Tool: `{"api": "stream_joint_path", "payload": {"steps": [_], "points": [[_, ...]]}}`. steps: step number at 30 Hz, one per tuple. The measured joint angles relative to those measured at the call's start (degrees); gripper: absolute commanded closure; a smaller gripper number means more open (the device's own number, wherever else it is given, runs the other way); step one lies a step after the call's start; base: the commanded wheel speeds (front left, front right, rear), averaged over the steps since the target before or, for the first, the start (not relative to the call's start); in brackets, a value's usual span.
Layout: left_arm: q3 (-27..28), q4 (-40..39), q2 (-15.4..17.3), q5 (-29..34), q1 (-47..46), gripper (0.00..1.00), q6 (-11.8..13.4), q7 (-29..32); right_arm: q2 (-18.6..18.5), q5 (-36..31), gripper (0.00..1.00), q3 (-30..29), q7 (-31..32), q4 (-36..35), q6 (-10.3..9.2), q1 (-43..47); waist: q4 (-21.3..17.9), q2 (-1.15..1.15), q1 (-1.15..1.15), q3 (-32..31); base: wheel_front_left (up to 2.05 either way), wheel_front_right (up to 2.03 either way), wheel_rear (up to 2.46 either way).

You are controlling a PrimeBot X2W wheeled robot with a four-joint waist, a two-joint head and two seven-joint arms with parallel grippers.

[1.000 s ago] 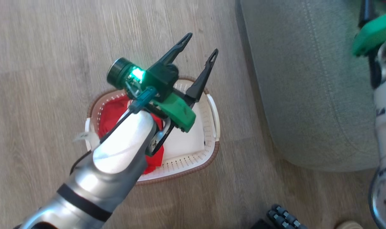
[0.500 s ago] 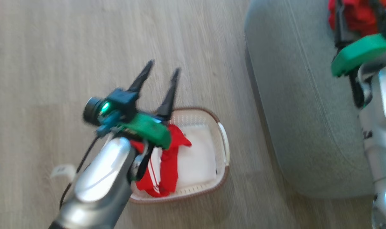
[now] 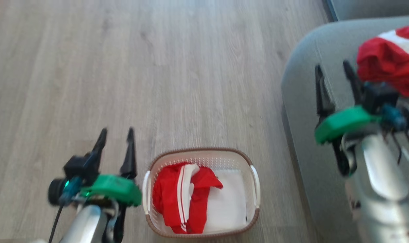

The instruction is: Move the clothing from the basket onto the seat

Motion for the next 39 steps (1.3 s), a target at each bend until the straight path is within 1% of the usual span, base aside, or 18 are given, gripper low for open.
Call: {"api": "stream_joint_path", "payload": {"steps": [5, 8, 10, 13, 20, 39], "points": [[3.77, -1.85, 0.10, 1.37, 5.89, 0.00, 1.27, 0.00, 1.27, -0.02, 0.00, -0.31, 0.00, -6.10, 0.00, 7.92, 1.46, 0.00, 0.00, -2.46, 0.00, 0.00, 0.00], [5.64, -2.77, -0.07, 2.18, 9.64, 0.00, 1.34, 0.00, 1.27, 0.27, 0.00, -0.24, 0.00, -9.79, 0.00, 12.34, 1.93, 0.00, 0.00, -3.36, 0.00, 0.00, 0.00], [6.78, -3.54, -0.42, 2.72, 11.78, 0.00, 1.34, 0.00, 1.29, 1.58, 0.00, 0.31, 0.00, -11.95, 0.00, 15.12, 2.13, 0.00, 0.00, -3.72, 0.00, 0.00, 0.00], [8.00, -3.99, -1.02, 3.54, 13.96, 0.00, 1.16, 0.00, 1.36, 2.89, 0.00, 1.51, 0.00, -14.55, 0.00, 18.84, 2.31, 0.00, 0.00, -4.26, 0.00, 0.00, 0.00], [9.76, -5.23, -1.66, 5.68, 17.15, 0.00, -0.30, 0.00, 1.65, 6.06, 0.00, 2.74, 0.00, -18.78, 0.00, 26.50, 3.00, 0.00, 0.00, -5.26, 0.00, 0.00, 0.00], [13.08, -4.48, -4.14, 9.03, 17.79, 0.00, -3.38, 0.00, 1.83, 6.06, 0.00, 2.47, 0.00, -18.63, 0.00, 27.60, 3.26, 0.00, 0.00, -6.17, 0.00, 0.00, 0.00]]}}
